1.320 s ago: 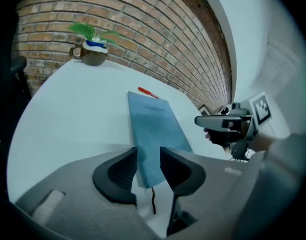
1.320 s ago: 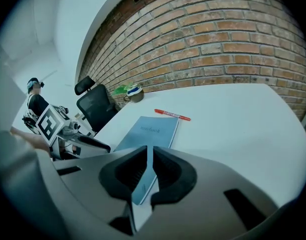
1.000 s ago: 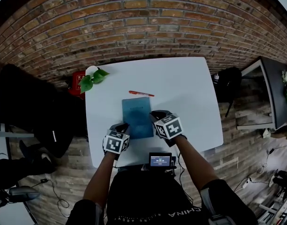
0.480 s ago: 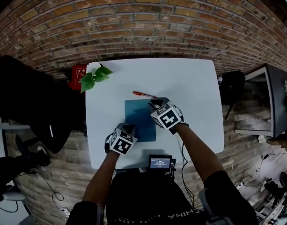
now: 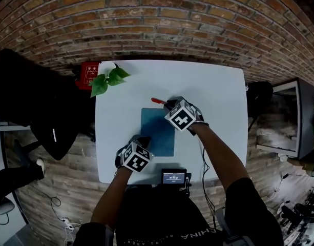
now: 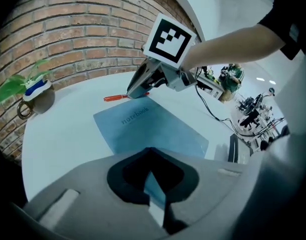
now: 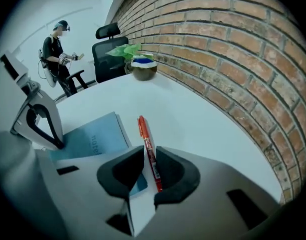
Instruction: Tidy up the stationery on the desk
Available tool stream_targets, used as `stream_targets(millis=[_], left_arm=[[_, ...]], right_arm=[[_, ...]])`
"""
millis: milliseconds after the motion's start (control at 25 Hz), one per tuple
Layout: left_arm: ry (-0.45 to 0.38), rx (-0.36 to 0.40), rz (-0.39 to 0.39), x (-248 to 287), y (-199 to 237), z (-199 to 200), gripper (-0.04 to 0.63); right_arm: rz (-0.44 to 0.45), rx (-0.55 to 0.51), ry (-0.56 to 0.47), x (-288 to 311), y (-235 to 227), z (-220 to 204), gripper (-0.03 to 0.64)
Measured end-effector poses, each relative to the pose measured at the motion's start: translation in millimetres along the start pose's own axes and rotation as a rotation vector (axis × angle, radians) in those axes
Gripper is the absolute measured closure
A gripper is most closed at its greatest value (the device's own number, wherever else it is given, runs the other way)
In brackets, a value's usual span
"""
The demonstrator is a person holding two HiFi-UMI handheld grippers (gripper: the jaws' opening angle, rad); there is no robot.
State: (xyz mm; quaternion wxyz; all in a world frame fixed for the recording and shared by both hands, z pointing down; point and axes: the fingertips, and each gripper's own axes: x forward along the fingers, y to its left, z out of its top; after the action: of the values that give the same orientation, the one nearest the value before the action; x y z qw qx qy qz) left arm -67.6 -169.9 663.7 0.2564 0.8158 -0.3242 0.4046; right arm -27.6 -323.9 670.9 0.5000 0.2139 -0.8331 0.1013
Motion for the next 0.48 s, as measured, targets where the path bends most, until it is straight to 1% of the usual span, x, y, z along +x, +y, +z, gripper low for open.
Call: stream_targets(millis=[160,280,480], left_arm=[[-0.007,0.002,-0.001,-0.6,0.3,-0.8,0.584],[-0.011,-0.004,0.010,-3.3,2.7,-1.4,0.584],[-0.007,-0.007,0.035,-9.3,3.2,-5.5,0.584]], right_arm=[[0.021,-0.006,0.020,5.8,-0.6,-1.1,0.543],[0.023,0.002,0.024,7.8,0.3,-1.2,0.566],[-0.027,0.071,-0.007,-3.5,-6.5,-6.4,0.566]])
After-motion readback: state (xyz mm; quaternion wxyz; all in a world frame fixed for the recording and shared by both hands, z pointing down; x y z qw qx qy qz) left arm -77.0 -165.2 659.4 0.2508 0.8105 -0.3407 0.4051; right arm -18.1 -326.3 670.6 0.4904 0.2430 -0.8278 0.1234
